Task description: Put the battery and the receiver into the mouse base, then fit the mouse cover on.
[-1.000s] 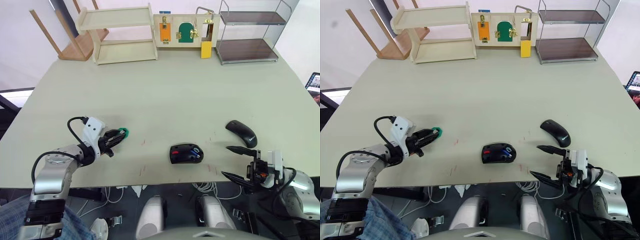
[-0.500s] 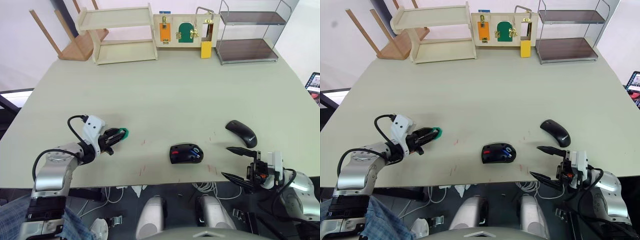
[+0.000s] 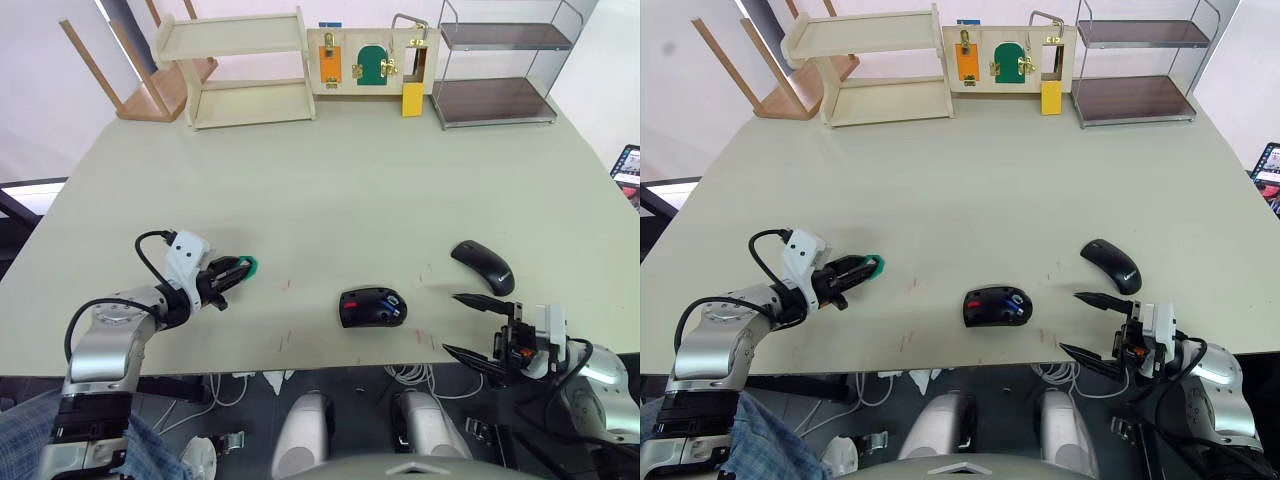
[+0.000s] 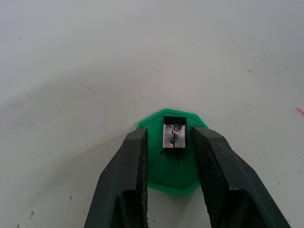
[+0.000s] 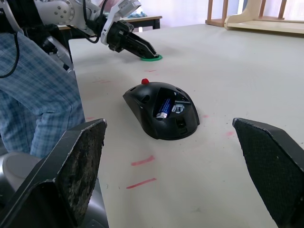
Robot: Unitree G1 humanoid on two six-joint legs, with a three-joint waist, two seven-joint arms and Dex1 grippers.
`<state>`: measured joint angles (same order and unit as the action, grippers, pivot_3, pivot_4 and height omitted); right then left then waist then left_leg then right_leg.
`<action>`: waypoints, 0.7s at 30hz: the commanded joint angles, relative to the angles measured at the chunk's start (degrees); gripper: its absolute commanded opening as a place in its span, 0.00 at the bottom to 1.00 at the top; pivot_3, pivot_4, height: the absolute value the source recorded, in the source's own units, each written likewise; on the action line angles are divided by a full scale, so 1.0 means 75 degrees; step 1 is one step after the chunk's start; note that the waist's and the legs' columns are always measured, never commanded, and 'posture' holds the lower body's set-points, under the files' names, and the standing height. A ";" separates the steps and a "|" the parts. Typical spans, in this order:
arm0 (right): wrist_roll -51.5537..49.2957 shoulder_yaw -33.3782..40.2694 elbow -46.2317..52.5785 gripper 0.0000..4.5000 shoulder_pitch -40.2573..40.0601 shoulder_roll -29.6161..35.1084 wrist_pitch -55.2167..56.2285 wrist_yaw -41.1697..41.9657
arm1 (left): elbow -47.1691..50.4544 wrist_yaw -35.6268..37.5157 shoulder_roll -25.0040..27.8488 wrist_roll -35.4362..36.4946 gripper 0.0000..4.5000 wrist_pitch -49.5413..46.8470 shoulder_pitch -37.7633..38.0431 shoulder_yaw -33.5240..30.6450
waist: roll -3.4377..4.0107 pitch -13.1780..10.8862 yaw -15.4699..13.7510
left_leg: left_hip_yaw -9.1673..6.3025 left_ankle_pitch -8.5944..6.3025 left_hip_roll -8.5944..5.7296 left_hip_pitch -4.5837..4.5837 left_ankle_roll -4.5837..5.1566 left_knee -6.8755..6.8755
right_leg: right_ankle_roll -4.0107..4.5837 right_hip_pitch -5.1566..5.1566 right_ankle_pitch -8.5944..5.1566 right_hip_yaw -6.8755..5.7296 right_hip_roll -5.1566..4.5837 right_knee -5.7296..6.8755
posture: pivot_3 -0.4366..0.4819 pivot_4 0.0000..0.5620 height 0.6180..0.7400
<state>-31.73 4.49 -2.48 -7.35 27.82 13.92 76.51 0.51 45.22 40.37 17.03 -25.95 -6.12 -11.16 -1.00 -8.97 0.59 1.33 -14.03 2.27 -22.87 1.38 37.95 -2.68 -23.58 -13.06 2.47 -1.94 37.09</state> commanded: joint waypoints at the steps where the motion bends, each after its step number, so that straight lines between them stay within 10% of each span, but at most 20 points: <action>1: -0.0109 0.0127 0.0225 1.00 -0.0001 0.0012 0.0092 -0.0005 | -0.0006 0.0029 0.0070 -0.0019 0.12 -0.0050 0.0086 0.0042 | 0.0001 0.0000 0.0000 | 0.0000 0.0000 0.0000 0.0000 0.0000 0.0000 | 0.0000 0.0000 0.0000 0.0000 0.0000 0.0000 | 0.48 0.27 1.00; 21: -0.0168 0.0127 0.0201 1.00 0.0120 -0.0015 0.0076 0.0019 | 0.0227 0.0538 -0.0015 0.0519 0.04 0.0762 -0.0038 -0.0287 | 0.0000 0.0000 0.0000 | 0.0000 0.0000 0.0000 -0.0001 0.0000 0.0000 | 0.0011 0.0000 0.0006 0.0000 -0.0001 0.0000 | 0.48 0.27 1.00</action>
<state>-31.80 4.49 -2.48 -6.80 27.81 13.93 76.50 0.54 47.79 39.63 19.50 -22.05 -5.96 -11.44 -1.01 -8.97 0.59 1.33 -14.03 2.27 -22.88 1.37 37.95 -2.59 -23.59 -13.01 2.46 -1.94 37.09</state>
